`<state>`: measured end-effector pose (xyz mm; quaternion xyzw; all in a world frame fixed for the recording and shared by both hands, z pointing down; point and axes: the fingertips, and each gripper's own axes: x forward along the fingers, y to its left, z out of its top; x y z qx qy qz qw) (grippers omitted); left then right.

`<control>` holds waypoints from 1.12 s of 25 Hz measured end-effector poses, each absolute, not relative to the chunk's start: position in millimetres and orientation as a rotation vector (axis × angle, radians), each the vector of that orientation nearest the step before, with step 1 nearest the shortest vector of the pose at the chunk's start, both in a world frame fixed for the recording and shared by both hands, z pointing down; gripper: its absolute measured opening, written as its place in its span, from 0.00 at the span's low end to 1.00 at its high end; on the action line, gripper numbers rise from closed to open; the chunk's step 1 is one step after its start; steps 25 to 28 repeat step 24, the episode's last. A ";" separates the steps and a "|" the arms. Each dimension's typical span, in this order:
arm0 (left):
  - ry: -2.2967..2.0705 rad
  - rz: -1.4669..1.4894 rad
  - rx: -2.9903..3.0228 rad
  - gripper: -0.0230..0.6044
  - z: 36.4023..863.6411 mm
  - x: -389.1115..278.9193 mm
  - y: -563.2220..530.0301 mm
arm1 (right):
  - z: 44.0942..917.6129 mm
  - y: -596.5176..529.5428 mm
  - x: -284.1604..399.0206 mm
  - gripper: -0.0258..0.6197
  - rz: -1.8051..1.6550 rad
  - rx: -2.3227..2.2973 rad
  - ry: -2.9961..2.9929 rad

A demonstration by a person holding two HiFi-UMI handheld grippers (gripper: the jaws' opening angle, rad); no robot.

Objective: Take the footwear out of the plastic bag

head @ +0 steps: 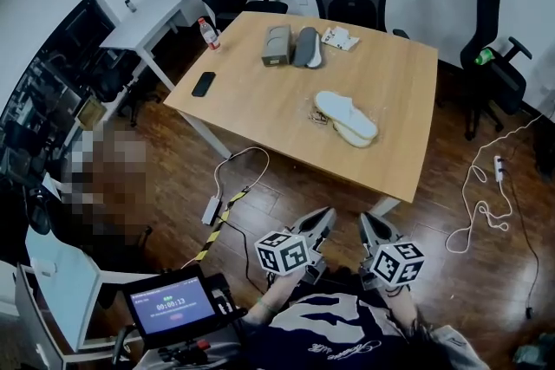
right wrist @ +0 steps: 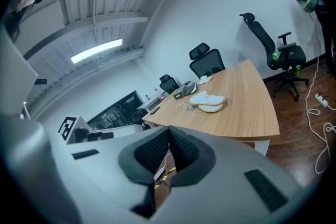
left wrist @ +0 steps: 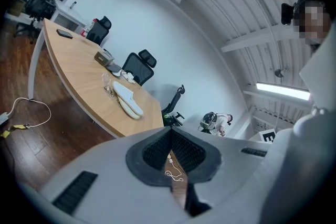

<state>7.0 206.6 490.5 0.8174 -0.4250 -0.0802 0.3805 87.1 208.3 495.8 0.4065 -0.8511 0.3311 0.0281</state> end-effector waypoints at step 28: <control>-1.133 -0.048 2.215 0.04 482.0 -2.3 206.1 | 497.7 210.6 64.0 0.02 1.018 1.194 -2.631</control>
